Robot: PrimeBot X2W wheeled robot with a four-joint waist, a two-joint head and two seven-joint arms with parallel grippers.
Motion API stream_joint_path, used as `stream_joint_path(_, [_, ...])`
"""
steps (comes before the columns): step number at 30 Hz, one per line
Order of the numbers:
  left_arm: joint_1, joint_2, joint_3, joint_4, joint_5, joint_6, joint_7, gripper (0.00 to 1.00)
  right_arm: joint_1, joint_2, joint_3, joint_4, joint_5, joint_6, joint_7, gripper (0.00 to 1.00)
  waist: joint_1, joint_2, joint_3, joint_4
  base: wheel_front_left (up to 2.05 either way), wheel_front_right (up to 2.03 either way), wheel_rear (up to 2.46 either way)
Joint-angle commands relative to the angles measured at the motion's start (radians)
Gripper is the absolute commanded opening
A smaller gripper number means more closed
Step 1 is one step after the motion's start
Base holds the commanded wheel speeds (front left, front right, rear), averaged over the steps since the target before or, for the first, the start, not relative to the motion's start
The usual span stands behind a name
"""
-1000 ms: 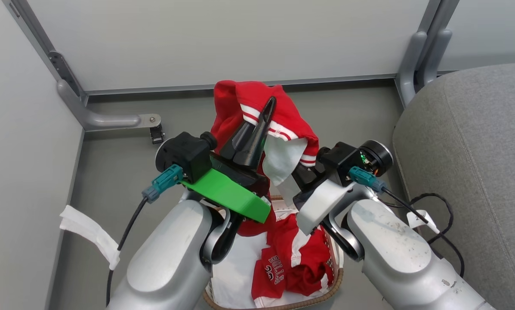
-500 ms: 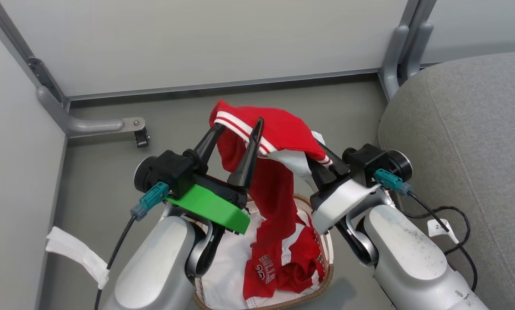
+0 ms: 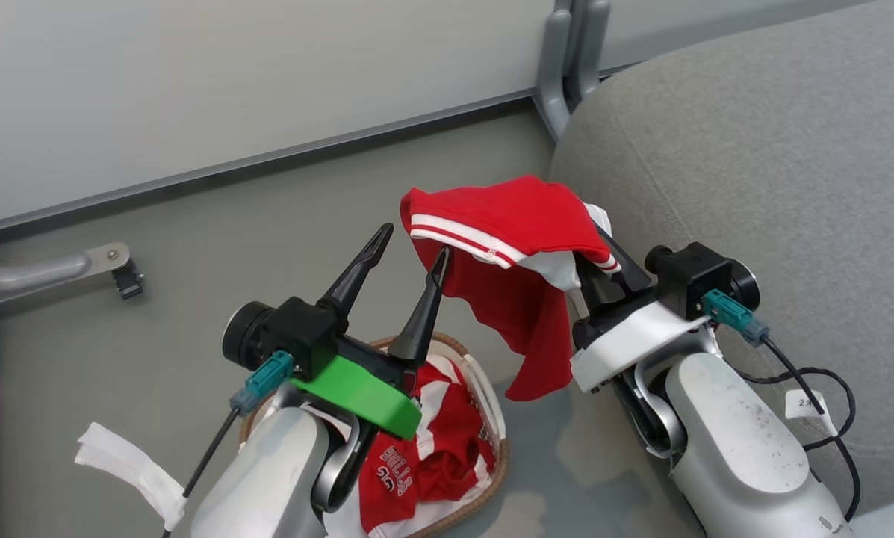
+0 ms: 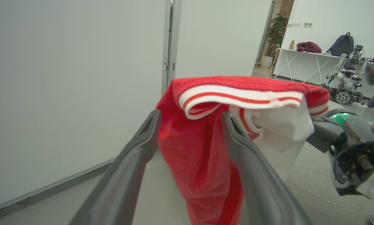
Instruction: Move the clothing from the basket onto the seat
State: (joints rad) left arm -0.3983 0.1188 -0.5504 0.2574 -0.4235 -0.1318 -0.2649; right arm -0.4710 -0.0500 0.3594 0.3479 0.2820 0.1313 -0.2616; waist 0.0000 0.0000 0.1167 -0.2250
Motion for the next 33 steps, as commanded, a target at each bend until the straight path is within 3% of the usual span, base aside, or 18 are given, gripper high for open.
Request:
stream_joint_path(1, [0.016, 0.009, 0.001, -0.008, 0.006, 0.002, 0.001, 1.0, 0.015, -0.002, -0.004, -0.011, 0.003, -0.001, -0.005, 0.0, 0.0, 0.0, 0.032, -0.118, 0.0, 0.0, 0.0])
stream_joint_path(12, [0.017, 0.014, -0.05, -0.025, -0.002, 0.002, 0.001, 1.0, 0.076, -0.001, -0.071, -0.073, -0.001, -0.001, -0.005, 0.0, 0.0, 0.0, 0.073, -0.303, 0.0, 0.0, 0.0])
stream_joint_path(24, [-0.026, 0.018, -0.14, -0.033, -0.029, 0.002, 0.001, 1.0, 0.105, -0.007, -0.195, -0.095, -0.092, -0.001, -0.005, 0.0, 0.0, 0.0, 0.128, -0.313, 0.0, 0.0, 0.0])
stream_joint_path(33, [-0.04, 0.056, -0.152, -0.041, -0.022, 0.002, 0.001, 1.0, -0.094, -0.132, -0.257, 0.004, -0.189, -0.001, -0.005, 0.0, 0.0, 0.0, 0.207, -0.267, 0.0, 0.0, 0.0])
